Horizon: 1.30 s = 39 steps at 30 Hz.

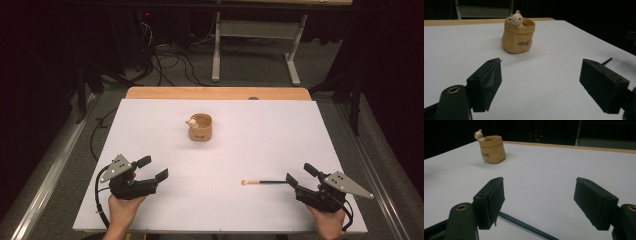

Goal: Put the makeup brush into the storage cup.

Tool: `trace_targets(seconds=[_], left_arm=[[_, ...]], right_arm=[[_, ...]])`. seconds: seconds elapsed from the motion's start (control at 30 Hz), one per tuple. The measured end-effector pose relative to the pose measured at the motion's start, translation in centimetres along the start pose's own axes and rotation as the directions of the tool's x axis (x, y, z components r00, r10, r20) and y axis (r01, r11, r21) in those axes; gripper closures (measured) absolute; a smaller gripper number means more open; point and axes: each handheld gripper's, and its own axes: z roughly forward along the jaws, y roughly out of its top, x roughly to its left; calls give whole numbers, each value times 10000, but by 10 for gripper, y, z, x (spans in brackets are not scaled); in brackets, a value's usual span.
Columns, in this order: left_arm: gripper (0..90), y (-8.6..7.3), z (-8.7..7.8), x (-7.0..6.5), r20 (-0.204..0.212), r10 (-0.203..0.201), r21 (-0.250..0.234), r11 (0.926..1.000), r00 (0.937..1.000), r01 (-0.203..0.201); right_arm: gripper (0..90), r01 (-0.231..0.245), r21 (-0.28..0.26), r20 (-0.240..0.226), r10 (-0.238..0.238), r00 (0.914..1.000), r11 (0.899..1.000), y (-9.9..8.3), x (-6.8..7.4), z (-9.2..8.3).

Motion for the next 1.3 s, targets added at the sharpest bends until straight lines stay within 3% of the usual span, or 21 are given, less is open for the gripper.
trace_targets(seconds=[1.3], left_arm=[[199,-1,4,-2,58,44,231,9997,10000,-45]], right_arm=[[268,71,118,-8,-71,10000,9999,0,1,2]])
